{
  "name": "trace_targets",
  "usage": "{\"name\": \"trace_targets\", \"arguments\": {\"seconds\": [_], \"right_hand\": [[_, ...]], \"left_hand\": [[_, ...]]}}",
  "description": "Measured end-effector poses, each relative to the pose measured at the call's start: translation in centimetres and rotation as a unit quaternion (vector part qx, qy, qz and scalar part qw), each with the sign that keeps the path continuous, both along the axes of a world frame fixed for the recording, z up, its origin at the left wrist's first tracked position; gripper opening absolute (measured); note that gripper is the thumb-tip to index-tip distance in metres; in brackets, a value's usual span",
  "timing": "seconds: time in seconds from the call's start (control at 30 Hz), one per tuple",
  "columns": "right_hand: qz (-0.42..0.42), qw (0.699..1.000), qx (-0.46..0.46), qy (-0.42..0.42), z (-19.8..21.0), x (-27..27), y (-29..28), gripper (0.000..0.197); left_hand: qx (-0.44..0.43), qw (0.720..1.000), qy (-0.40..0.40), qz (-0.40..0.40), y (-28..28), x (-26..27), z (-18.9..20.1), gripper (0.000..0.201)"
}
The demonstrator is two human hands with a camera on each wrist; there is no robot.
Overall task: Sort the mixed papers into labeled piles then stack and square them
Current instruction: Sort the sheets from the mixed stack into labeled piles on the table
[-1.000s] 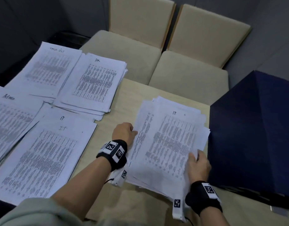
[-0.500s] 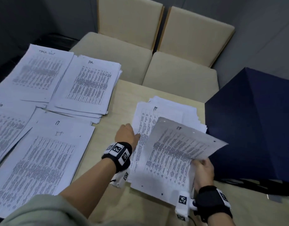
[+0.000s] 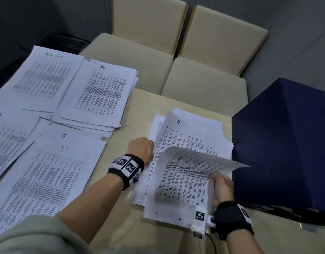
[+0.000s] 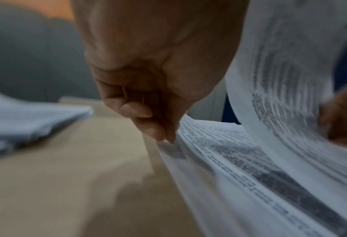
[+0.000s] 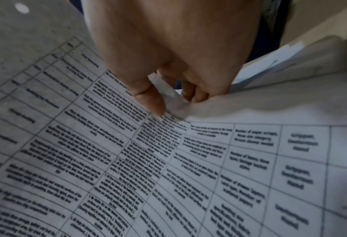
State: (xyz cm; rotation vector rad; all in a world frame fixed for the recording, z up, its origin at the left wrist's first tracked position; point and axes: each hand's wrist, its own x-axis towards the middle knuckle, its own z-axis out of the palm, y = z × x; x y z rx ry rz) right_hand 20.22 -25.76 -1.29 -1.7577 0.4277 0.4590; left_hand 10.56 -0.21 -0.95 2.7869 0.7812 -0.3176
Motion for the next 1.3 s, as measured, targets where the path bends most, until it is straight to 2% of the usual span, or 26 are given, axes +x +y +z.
{"name": "trace_targets", "arguments": {"seconds": [0.07, 0.13, 0.23, 0.33, 0.4, 0.43, 0.5, 0.57, 0.67, 0.8, 0.93, 1.0, 1.03, 1.1, 1.17, 1.2, 1.27, 1.3], "right_hand": [[-0.016, 1.0, 0.026, 0.009, -0.3, 0.3, 0.0, 0.014], [-0.027, 0.997, 0.073, 0.011, -0.5, 0.2, 0.2, 0.017], [-0.061, 0.989, 0.136, 0.008, -0.7, 0.4, 0.7, 0.024], [-0.062, 0.983, 0.175, 0.013, 0.4, 0.3, 1.3, 0.033], [-0.042, 0.983, 0.178, 0.008, 0.4, 0.4, 1.4, 0.02], [-0.038, 0.983, 0.177, 0.009, 0.3, 0.5, 1.3, 0.018], [-0.041, 0.983, 0.179, 0.015, 0.0, 0.5, 1.1, 0.016], [-0.039, 0.983, 0.176, 0.017, 0.0, 0.5, 1.0, 0.016], [-0.037, 0.987, 0.153, 0.008, 0.2, 0.4, 0.8, 0.028], [-0.04, 0.992, 0.121, 0.008, -0.1, 0.4, 0.4, 0.017], [-0.069, 0.988, 0.139, 0.0, -0.9, 0.2, -0.3, 0.034], [-0.055, 0.991, 0.12, -0.002, -1.2, -0.1, -0.7, 0.028], [-0.052, 0.993, 0.108, -0.005, -1.5, -0.1, -0.9, 0.024], [-0.067, 0.992, 0.105, -0.012, -1.6, 0.1, -1.1, 0.029], [-0.058, 0.994, 0.087, -0.009, -1.4, 0.5, -1.0, 0.029], [-0.06, 0.995, 0.077, -0.009, -1.3, 0.6, -0.9, 0.028], [-0.075, 0.993, 0.089, 0.0, -1.0, 0.9, -0.7, 0.031], [-0.063, 0.994, 0.089, -0.001, -1.2, 1.1, -0.8, 0.033]], "left_hand": [[0.045, 0.998, -0.01, -0.043, 0.2, -0.3, 0.9, 0.024], [0.042, 0.996, -0.055, -0.055, 0.5, -0.6, 1.2, 0.027], [0.014, 0.981, -0.168, -0.096, 0.9, -1.3, 1.2, 0.026], [-0.087, 0.955, -0.26, -0.116, 1.5, -1.9, 1.0, 0.034], [-0.186, 0.935, -0.287, -0.094, 1.5, -2.3, 0.2, 0.037], [-0.23, 0.924, -0.296, -0.075, 1.3, -2.4, -0.2, 0.032], [-0.294, 0.908, -0.297, -0.033, 1.0, -2.5, -1.0, 0.017], [-0.327, 0.899, -0.293, 0.0, 0.7, -2.6, -1.6, 0.012], [-0.336, 0.902, -0.27, 0.04, 0.3, -2.8, -2.2, 0.018], [-0.311, 0.911, -0.241, 0.127, -0.2, -2.7, -2.3, 0.038], [-0.31, 0.901, -0.191, 0.238, -0.2, -1.4, -2.2, 0.022], [-0.337, 0.886, -0.158, 0.275, -0.2, -0.8, -2.2, 0.027], [-0.342, 0.886, -0.146, 0.278, -0.3, -0.5, -2.2, 0.025], [-0.33, 0.905, -0.127, 0.238, -0.4, -0.1, -2.2, 0.013], [-0.321, 0.911, -0.16, 0.202, -0.6, 0.0, -2.1, 0.01], [-0.334, 0.899, -0.198, 0.201, -0.6, 0.0, -2.0, 0.011], [-0.407, 0.848, -0.277, 0.199, -0.3, -0.2, -1.9, 0.01], [-0.456, 0.821, -0.292, 0.178, -0.2, -0.3, -1.5, 0.008]]}}
